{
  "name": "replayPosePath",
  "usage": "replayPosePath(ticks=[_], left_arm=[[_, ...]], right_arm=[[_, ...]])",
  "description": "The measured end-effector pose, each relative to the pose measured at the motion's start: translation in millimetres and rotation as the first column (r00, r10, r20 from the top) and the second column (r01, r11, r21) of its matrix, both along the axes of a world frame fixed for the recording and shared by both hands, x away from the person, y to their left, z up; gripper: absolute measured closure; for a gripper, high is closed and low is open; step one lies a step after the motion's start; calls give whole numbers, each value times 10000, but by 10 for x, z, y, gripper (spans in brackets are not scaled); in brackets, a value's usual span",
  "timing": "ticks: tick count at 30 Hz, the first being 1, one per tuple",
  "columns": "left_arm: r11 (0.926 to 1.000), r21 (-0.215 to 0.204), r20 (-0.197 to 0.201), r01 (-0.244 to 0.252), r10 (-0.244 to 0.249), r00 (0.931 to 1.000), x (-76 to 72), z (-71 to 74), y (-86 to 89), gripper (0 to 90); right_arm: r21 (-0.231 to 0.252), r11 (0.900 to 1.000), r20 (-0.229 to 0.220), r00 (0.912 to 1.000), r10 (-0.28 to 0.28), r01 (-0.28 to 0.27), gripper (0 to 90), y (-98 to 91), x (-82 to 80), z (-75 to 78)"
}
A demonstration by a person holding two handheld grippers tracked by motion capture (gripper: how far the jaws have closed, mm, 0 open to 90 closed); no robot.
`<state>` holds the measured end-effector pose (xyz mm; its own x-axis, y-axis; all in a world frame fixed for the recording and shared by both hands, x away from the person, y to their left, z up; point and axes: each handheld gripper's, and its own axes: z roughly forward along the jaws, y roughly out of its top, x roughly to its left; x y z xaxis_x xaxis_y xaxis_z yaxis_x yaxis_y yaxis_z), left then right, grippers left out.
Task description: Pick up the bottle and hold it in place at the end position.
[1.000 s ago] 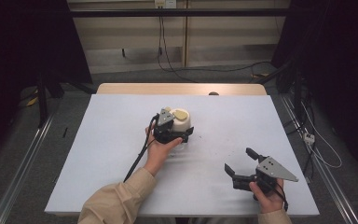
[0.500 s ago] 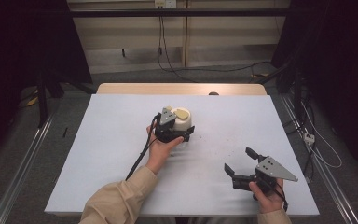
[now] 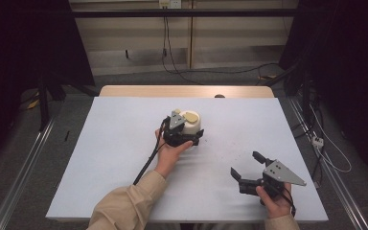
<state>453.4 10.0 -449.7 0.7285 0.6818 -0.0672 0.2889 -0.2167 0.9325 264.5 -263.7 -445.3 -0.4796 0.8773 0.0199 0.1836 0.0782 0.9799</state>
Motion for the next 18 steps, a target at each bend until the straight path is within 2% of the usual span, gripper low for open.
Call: replayPosePath(ticks=[5, 6, 7, 10, 14, 18], left_arm=[[9998, 183, 8, 11, -11, 10000, -14, -41, -9, 54], [10000, 42, 77, -74, 74, 9999, -25, -50, -20, 54], [9998, 181, 165, 32, -35, 9999, -20, -49, -16, 53], [10000, 65, 189, -8, 7, 9998, -28, -62, -21, 53], [9997, 239, 344, 84, -92, 9994, -48, -72, -15, 53], [9998, 146, 437, 133, -140, 9989, -67, -98, 8, 52]], right_arm=[[-6, 10000, -33, 10000, 26, -26, 25, 4, 5, -1], [-20, 10000, -28, 10000, 30, -30, 25, 4, 5, -1], [-26, 10000, -28, 10000, 44, -44, 25, 4, 5, 0], [-32, 10000, -26, 10000, 57, -58, 25, 1, 3, -2], [32, 10000, -98, 9999, 57, -57, 24, 0, 9, -6], [-9, 10000, -165, 9999, 40, -40, 24, 14, 26, -13]])
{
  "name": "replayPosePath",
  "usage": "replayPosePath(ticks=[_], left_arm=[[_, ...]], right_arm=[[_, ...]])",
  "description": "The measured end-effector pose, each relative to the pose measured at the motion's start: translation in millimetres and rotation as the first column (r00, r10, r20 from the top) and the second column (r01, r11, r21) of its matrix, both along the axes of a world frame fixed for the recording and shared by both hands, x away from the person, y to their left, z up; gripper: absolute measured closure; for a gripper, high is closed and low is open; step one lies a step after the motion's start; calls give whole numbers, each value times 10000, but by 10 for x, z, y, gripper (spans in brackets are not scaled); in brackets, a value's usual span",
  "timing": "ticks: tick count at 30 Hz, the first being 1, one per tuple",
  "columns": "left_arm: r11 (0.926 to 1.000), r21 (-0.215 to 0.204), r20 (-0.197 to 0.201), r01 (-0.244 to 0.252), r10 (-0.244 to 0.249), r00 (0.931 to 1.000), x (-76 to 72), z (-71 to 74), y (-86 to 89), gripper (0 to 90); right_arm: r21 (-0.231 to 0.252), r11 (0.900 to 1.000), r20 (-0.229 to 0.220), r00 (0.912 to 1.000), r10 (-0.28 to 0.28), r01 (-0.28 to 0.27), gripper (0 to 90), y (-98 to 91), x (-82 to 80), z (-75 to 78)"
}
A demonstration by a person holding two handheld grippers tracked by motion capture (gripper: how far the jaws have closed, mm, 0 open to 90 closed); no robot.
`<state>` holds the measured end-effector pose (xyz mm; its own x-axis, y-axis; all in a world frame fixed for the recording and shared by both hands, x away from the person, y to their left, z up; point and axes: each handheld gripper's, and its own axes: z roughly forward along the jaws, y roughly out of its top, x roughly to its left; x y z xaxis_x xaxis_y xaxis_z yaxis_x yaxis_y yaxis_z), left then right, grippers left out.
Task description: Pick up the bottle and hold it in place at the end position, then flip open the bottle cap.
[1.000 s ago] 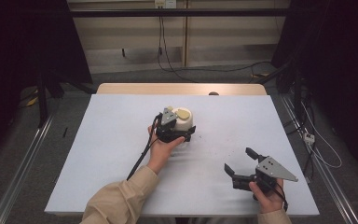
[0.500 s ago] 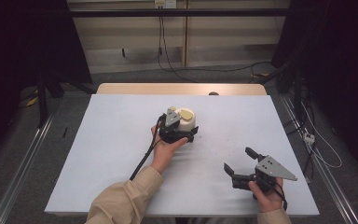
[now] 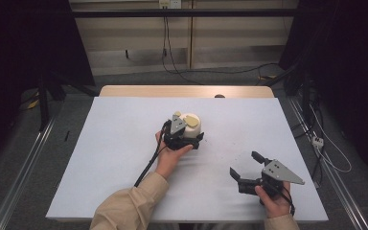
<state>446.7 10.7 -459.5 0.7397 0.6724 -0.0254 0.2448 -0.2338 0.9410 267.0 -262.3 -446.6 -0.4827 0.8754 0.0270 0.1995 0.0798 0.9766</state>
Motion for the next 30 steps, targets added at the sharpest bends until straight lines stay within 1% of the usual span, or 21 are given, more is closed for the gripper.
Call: replayPosePath(ticks=[6, 10, 11, 12, 15, 18, 19, 22, 30], left_arm=[[10000, 2, 7, 34, -34, 10000, 2, -2, 4, 52], [10000, -46, -14, -16, 16, 10000, -2, -4, 0, 51], [10000, -45, -17, -14, 14, 10000, -2, -4, 0, 51], [10000, -38, -8, 13, -13, 10000, 1, -4, 2, 51], [10000, -61, -27, -12, 11, 10000, -2, -5, 0, 51], [10000, -57, -29, -7, 7, 10000, -1, -6, 0, 51], [10000, -29, -9, 24, -24, 10000, 1, -5, 2, 51], [10000, -10, -13, 20, -20, 10000, 2, -5, 2, 51], [10000, -50, -31, 56, -57, 10000, 6, -6, 5, 51]], right_arm=[[-70, 9999, -114, 9999, -83, 83, 24, 24, 50, -13], [-15, 10000, -338, 9994, -45, 45, 22, 64, 95, -23], [-75, 10000, -417, 9991, 4, -7, 21, 72, 107, -25], [-29, 10000, -491, 9988, 64, -66, 22, 84, 121, -25], [-87, 10000, -630, 9980, 15, -21, 22, 114, 161, -14], [107, 9999, -811, 9967, -43, 52, 22, 134, 205, 2], [45, 10000, -854, 9963, 10, -7, 22, 132, 217, 7], [67, 10000, -999, 9950, 67, -61, 22, 151, 254, 19], [-98, 9994, -1221, 9920, 313, -327, 34, 293, 367, 73]])
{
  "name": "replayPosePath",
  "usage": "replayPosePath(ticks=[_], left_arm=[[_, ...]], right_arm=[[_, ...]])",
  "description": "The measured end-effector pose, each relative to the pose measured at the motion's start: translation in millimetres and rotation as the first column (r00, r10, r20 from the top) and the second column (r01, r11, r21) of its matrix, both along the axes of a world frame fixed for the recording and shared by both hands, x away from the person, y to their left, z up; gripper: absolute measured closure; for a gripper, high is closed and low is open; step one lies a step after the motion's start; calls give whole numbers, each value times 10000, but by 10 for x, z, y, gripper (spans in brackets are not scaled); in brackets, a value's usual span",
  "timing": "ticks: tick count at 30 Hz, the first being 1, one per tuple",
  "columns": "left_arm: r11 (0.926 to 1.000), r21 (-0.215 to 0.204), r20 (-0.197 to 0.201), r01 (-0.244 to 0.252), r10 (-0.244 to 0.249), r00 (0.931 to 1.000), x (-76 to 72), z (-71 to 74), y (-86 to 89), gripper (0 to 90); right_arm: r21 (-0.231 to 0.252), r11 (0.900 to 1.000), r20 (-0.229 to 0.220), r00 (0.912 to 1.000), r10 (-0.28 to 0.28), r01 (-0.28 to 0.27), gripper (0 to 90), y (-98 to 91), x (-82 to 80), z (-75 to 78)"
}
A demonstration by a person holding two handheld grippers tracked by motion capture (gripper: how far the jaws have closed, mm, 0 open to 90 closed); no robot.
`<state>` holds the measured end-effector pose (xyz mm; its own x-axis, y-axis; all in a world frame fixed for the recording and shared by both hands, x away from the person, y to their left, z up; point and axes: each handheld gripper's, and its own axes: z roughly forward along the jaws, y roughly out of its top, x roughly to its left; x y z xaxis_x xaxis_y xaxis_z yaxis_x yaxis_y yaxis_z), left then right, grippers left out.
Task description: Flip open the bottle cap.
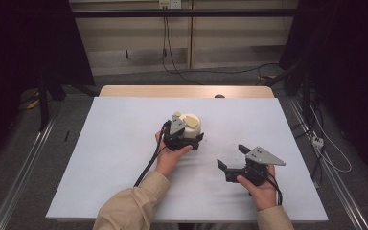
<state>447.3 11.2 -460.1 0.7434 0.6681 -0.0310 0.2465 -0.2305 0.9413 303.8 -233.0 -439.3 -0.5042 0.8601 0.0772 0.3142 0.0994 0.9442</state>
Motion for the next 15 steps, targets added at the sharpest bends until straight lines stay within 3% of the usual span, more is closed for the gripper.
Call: replayPosePath(ticks=[5, 12, 15], left_arm=[[10000, 9, 12, -5, 5, 10000, -2, -1, -1, 51], [10000, 19, 21, -5, 5, 10000, -1, -1, -2, 51], [10000, 49, 16, -26, 26, 10000, -3, -1, -2, 51]], right_arm=[[-146, 9999, -167, 9999, 17, -19, 46, 73, 71, 37], [217, 9997, -276, 9996, 83, -77, 91, 183, 167, 90], [210, 9995, -388, 9990, 225, -217, 174, 233, 211, 131]])
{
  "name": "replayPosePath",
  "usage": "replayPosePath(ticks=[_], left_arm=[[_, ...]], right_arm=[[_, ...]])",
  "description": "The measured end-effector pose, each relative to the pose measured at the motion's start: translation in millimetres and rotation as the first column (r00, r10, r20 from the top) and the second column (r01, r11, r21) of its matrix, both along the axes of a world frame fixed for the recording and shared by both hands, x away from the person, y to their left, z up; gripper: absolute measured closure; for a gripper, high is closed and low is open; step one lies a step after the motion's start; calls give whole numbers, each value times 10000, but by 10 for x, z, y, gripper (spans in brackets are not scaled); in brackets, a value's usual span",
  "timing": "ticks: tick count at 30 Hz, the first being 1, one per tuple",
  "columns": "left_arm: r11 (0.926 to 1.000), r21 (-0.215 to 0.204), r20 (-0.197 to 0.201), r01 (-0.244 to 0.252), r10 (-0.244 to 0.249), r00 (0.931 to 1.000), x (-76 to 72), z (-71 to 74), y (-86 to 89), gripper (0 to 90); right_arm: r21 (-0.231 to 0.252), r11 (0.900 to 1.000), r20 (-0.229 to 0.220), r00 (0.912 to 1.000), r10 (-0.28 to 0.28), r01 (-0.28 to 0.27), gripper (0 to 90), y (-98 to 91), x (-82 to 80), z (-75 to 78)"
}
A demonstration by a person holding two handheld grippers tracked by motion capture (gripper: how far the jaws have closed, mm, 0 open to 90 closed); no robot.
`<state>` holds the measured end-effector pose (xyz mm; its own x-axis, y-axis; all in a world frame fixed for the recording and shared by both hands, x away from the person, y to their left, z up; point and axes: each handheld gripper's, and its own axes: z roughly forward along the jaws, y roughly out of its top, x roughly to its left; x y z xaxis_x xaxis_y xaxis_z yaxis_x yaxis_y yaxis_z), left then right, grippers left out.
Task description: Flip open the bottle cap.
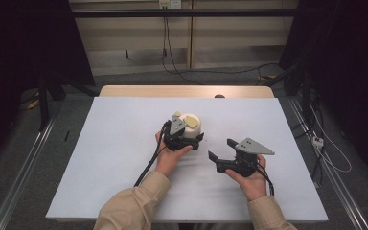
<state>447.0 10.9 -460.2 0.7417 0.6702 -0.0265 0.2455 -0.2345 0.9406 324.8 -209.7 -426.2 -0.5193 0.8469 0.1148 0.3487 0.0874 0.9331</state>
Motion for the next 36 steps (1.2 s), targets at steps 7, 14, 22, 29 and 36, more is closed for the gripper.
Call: replayPosePath(ticks=[7, 14, 22, 29, 36], left_arm=[[10000, 20, 12, -18, 18, 10000, -1, 0, -1, 51], [10000, -43, -13, -44, 44, 10000, -3, -2, -7, 51], [10000, -18, 11, -44, 44, 10000, -2, -1, -5, 51], [10000, -9, 13, -47, 47, 10000, -3, -1, -6, 51], [10000, -7, 13, -48, 48, 10000, -2, -2, -6, 51]], right_arm=[[110, 9997, -126, 9996, 237, -236, 409, 59, 91, 115], [75, 9984, -47, 9984, 566, -565, 596, 111, 169, 188], [-295, 9960, -142, 9964, 838, -842, 769, 246, 271, 235], [-509, 9949, -283, 9959, 859, -873, 896, 331, 359, 275], [-504, 9947, -632, 9943, 861, -894, 900, 388, 432, 321]])
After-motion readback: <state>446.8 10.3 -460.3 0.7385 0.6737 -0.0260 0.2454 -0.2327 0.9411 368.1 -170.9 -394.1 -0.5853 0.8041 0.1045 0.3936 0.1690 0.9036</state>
